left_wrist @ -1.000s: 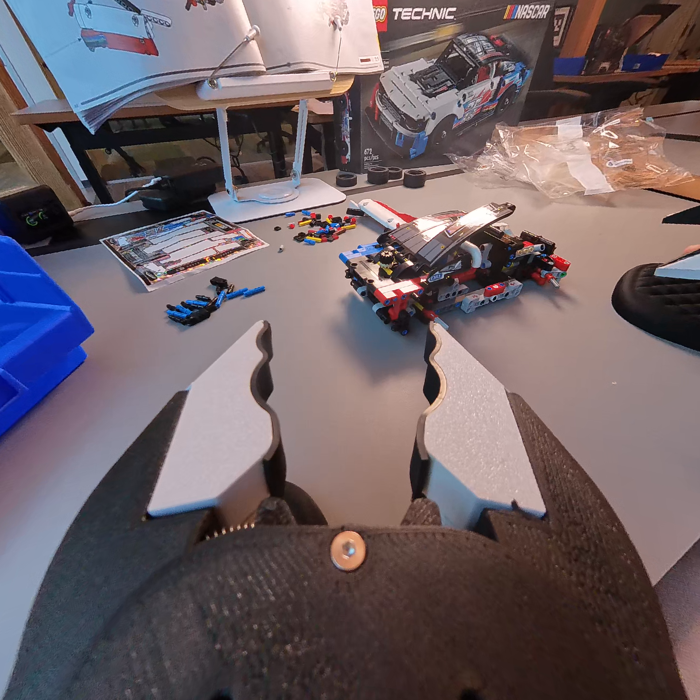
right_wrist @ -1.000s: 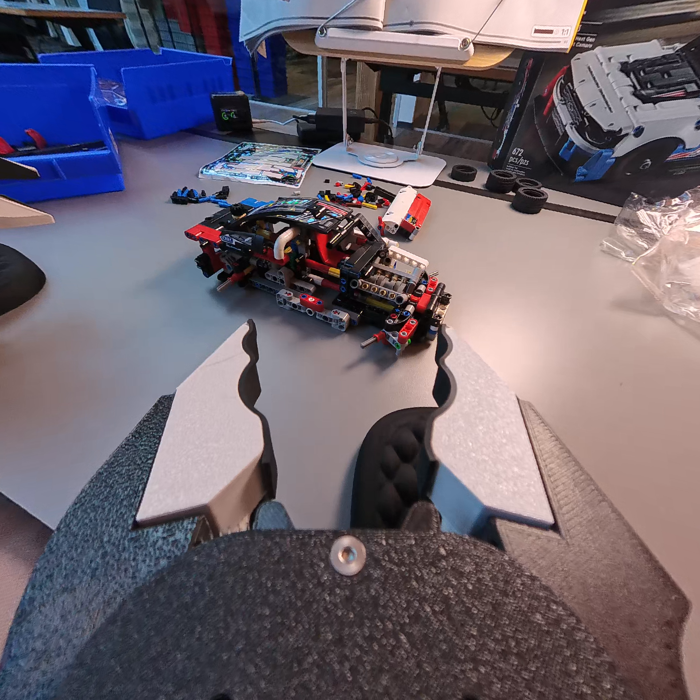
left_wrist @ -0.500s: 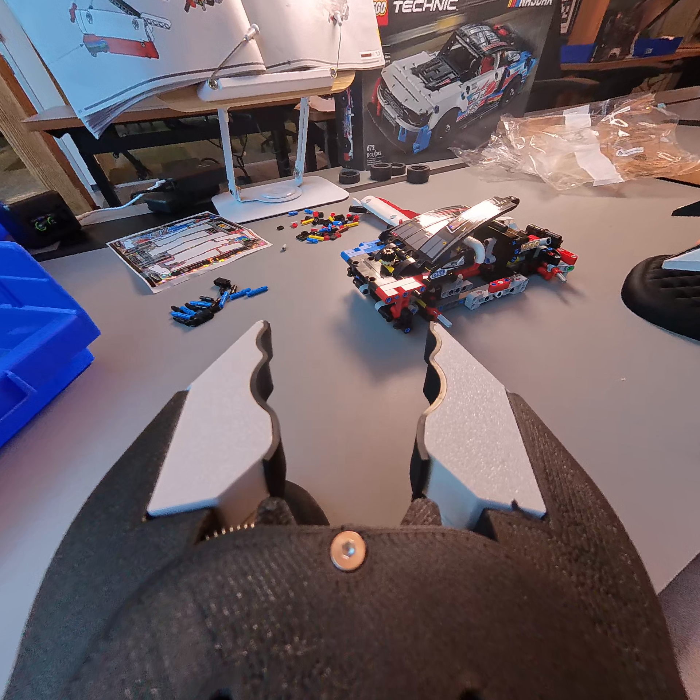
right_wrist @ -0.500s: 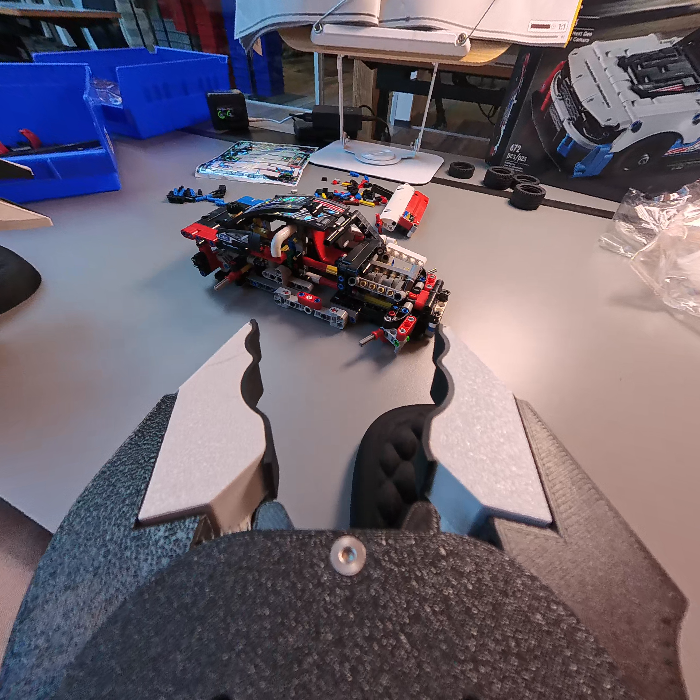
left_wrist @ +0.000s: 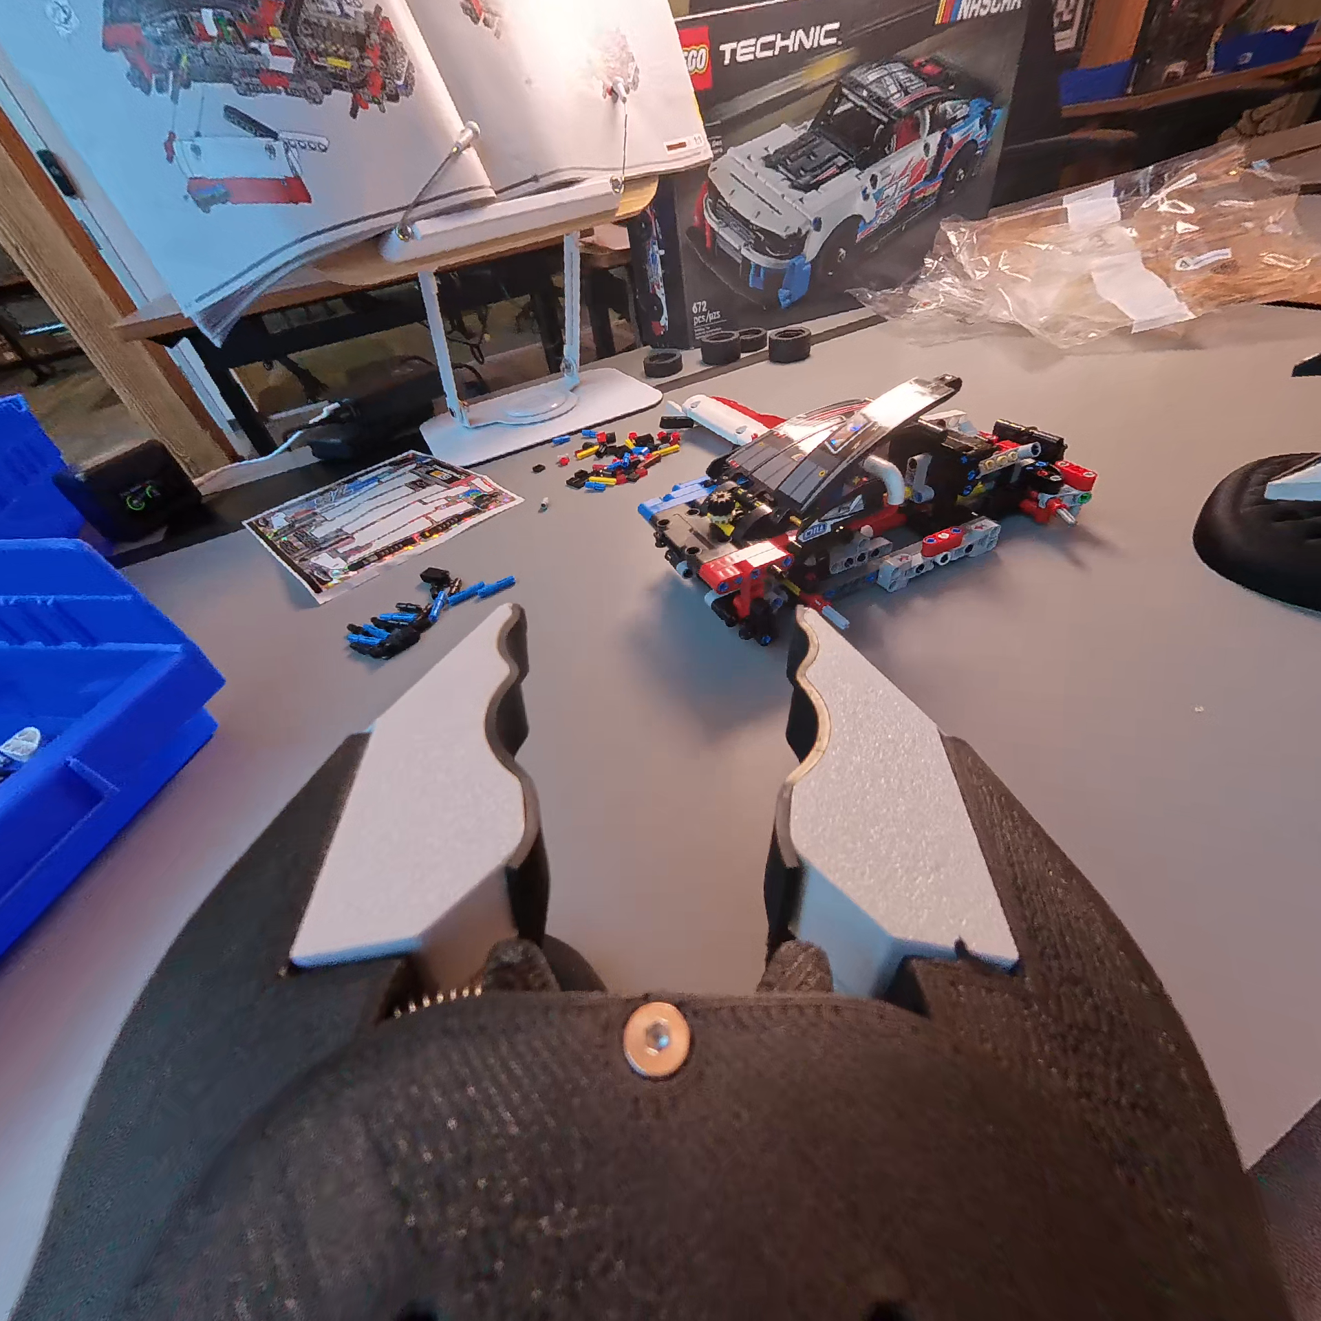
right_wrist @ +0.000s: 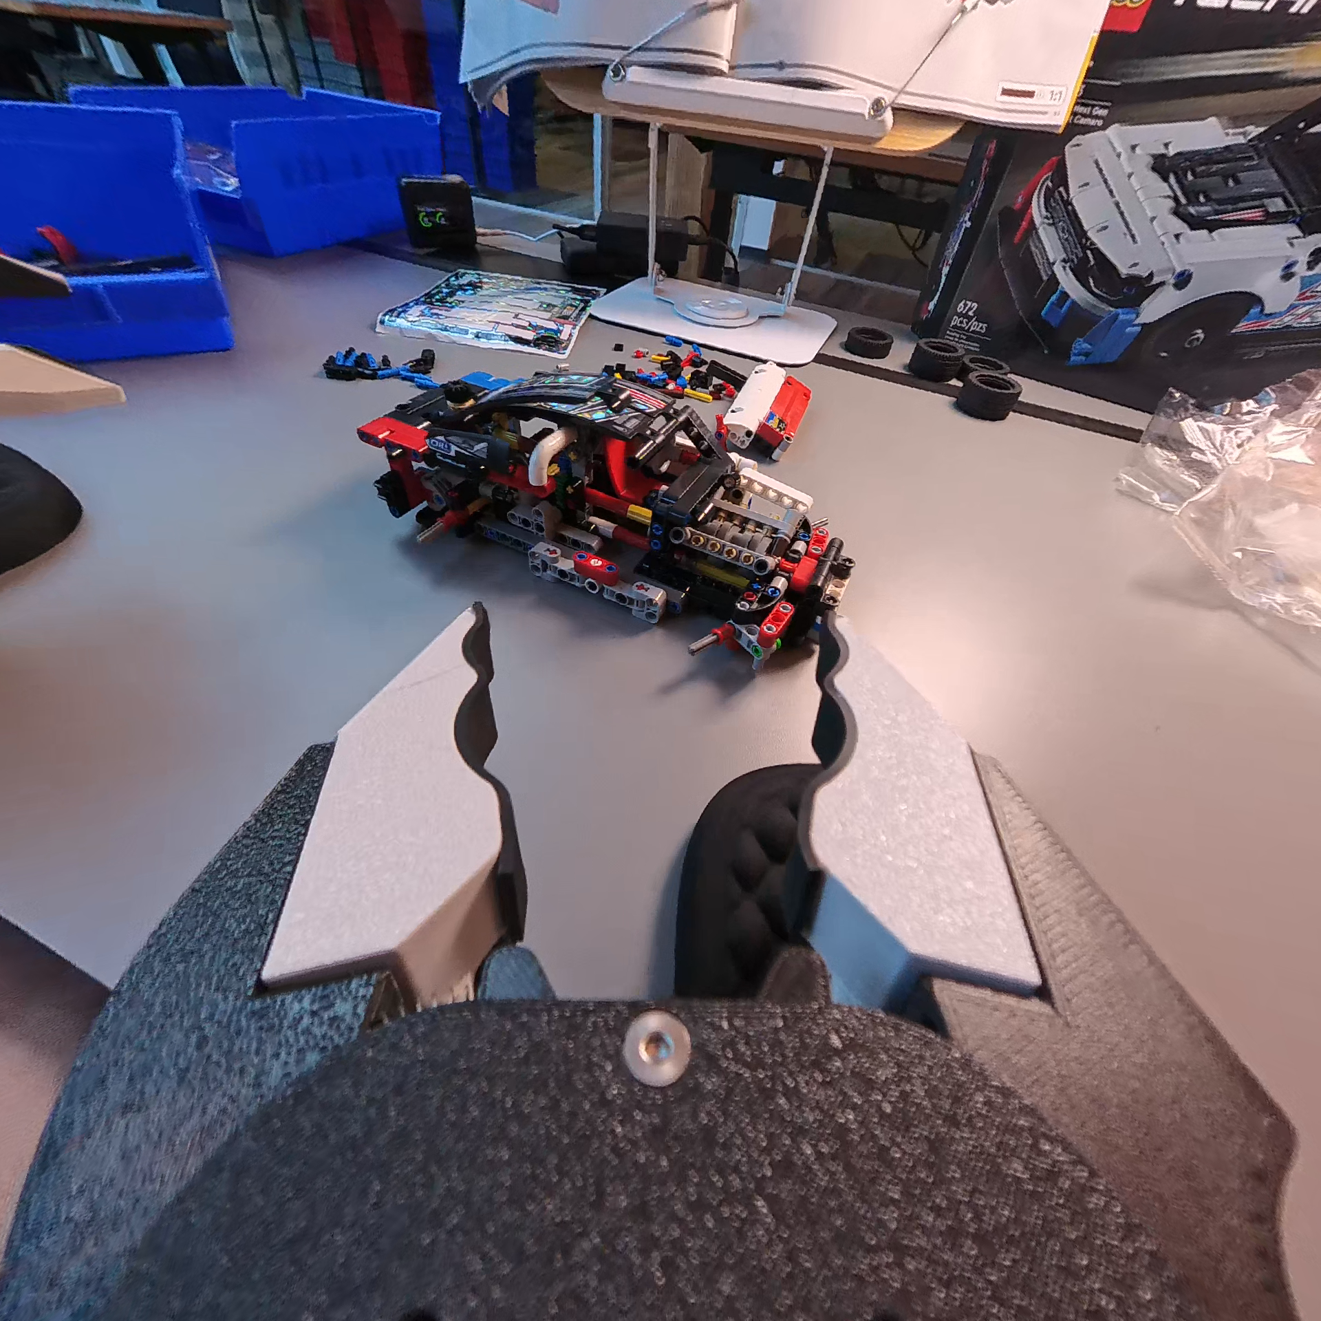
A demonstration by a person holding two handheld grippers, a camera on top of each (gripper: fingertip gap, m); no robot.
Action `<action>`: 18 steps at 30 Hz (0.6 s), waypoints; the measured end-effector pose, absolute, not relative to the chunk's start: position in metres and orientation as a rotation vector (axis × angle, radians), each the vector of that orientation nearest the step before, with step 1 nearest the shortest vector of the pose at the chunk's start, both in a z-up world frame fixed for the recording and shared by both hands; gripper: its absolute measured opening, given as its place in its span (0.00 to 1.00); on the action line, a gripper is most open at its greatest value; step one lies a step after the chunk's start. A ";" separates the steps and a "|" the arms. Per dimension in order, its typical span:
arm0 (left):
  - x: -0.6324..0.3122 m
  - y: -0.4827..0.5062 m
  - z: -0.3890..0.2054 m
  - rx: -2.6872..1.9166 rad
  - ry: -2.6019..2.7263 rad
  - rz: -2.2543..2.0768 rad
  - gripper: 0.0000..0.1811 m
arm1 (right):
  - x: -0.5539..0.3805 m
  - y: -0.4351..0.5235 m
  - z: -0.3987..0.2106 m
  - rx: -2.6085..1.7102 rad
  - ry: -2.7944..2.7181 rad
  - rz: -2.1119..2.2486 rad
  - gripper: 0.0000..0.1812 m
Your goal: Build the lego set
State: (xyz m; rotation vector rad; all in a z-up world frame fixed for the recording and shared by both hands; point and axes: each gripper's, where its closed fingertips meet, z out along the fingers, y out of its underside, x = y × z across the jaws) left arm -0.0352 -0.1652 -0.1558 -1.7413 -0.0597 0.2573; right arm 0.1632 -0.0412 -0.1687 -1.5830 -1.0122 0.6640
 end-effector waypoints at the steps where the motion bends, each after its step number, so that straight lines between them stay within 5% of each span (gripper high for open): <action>1: -0.033 -0.163 -0.156 -1.751 -0.058 0.252 0.38 | 0.161 -0.045 -0.166 -1.571 -1.030 0.668 0.49; 6: -0.029 -0.134 -0.147 -1.791 -0.055 0.249 0.21 | 0.132 -0.109 -0.110 -1.287 -1.205 0.869 0.29; 9: -0.028 -0.109 -0.139 -1.814 -0.025 0.301 0.00 | 0.118 -0.159 -0.068 -1.112 -1.265 1.017 0.14; 12: -0.025 -0.088 -0.135 -1.832 -0.026 0.341 0.00 | 0.106 -0.202 -0.042 -0.993 -1.299 1.124 0.00; 18: -0.020 -0.064 -0.148 -1.892 0.008 0.461 0.00 | 0.070 -0.249 -0.057 -1.048 -1.412 1.212 0.00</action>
